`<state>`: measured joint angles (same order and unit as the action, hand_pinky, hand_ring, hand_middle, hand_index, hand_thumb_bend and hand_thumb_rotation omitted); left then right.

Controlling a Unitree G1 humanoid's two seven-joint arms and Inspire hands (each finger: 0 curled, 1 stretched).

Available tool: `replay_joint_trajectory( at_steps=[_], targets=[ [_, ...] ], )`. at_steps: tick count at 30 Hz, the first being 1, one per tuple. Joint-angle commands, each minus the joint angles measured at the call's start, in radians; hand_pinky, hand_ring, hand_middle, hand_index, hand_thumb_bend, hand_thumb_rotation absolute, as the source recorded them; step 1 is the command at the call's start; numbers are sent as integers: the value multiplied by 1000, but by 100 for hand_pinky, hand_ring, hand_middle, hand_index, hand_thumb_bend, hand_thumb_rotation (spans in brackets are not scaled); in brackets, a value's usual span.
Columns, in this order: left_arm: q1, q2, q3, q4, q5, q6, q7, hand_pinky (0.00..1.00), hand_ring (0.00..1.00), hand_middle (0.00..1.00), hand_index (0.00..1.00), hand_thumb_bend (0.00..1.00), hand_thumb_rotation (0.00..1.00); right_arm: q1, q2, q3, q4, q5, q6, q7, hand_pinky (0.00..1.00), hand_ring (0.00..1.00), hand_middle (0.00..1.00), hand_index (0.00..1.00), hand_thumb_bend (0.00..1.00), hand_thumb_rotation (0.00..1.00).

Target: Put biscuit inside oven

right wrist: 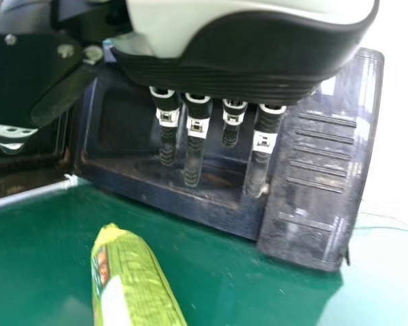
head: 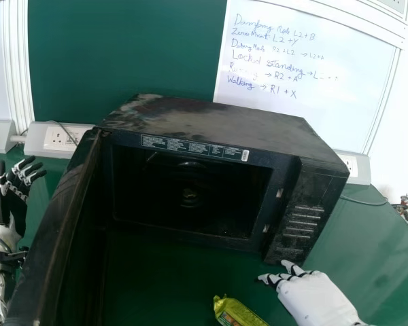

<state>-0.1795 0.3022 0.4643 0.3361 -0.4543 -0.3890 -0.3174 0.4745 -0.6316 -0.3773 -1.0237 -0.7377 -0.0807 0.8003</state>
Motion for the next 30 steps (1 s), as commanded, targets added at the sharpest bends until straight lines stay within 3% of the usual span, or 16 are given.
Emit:
replay_joint_trajectory(
  at_steps=[1,9,13,18,24,30],
  targets=[
    [-24,10,8,7,-3,4,-2,68,70,72,75,74,50,13,-6,-14,-14,-5,-13,11,64,74,77,86,100,83],
    [-26,13,6,2,0,8,2,67,70,72,76,73,52,-3,-39,-37,-23,-21,-17,119,70,76,80,88,100,77],
    [-23,13,5,-7,3,11,7,66,70,72,76,73,52,-23,-44,-27,-23,-60,-37,167,66,74,79,87,100,73],
    [-24,13,6,2,1,3,-3,66,70,72,76,73,53,-53,-6,16,-23,-136,-99,199,72,76,81,85,100,68],
    [-18,13,7,-9,-2,8,-6,67,69,72,75,72,53,-95,52,92,-23,-289,-180,263,55,66,75,85,100,69],
    [-16,15,10,-7,1,0,-7,67,70,72,75,72,53,-132,128,189,-23,-438,-180,300,53,62,72,84,100,68]
  ],
)
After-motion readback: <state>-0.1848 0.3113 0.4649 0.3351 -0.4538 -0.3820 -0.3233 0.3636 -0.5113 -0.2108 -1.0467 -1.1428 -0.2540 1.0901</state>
